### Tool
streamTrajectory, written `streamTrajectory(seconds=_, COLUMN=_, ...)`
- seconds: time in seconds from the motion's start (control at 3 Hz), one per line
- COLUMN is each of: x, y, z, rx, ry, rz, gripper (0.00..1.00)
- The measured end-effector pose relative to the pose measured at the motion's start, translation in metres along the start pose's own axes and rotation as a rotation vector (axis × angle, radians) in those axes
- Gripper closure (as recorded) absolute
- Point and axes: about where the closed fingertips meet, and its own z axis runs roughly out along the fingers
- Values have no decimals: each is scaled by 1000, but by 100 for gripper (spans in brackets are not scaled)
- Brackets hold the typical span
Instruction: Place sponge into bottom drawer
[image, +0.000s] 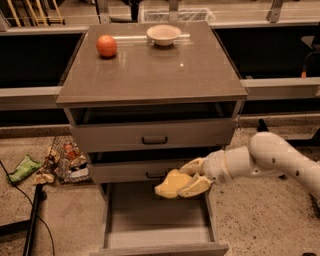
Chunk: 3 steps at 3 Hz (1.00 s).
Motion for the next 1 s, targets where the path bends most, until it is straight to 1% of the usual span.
streamTrajectory(seconds=0.33, x=56, y=16, z=45, rx=-52, ry=5, rz=100, gripper=100)
streamTrajectory(seconds=0.67, x=56, y=16, z=45, rx=-52, ry=5, rz=100, gripper=100)
streamTrajectory(seconds=1.0, x=75, y=10, z=69, rx=-33, ry=-17, rz=152, gripper=100)
